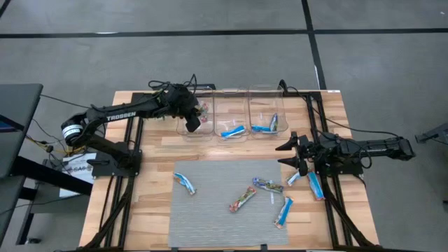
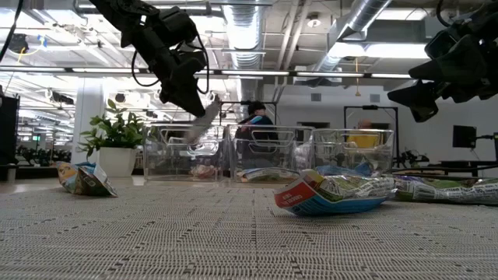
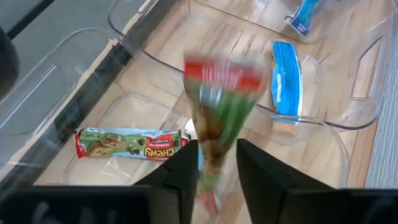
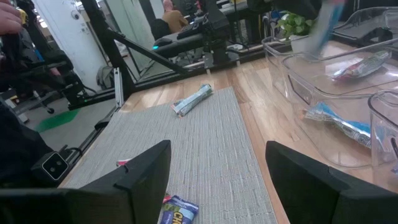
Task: Pick and place Granola Bars by type
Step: Put the red granola bar into the left transparent bin, then put the yellow granola bar into the middle transparent bin
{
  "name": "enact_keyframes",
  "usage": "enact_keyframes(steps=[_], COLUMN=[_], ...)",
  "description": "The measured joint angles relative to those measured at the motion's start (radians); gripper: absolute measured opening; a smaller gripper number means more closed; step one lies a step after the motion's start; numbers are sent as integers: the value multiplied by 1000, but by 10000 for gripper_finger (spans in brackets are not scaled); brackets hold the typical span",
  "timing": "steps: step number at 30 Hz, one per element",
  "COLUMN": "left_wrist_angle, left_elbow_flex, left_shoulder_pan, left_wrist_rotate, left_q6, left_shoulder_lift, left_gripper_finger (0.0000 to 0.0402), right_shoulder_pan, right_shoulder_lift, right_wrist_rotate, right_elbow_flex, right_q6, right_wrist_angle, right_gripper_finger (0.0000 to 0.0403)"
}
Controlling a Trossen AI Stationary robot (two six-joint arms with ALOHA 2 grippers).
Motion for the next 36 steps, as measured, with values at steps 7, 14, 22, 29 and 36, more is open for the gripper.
enact_keyframes(steps=[7, 14, 22, 29, 36], left_wrist_angle=[3, 8, -56, -134, -298], left_elbow_flex=[0, 0, 0, 0, 0], left_shoulder_pan=[0, -4, -83, -226, -413], left_wrist_rotate=[0, 26, 38, -38, -14], left_q6=[-38, -41, 285, 396, 310], left_shoulder_lift=[0, -11, -104, -191, -268], left_gripper_finger=[153, 157, 157, 157, 157], right_shoulder_pan=[0, 0, 0, 0, 0], right_shoulder_lift=[0, 0, 0, 0, 0], right_wrist_rotate=[0, 0, 0, 0, 0], right_elbow_flex=[0, 0, 0, 0, 0], right_q6=[0, 0, 0, 0, 0], right_wrist_angle=[0, 0, 0, 0, 0], right_gripper_finger=[255, 255, 255, 255, 255])
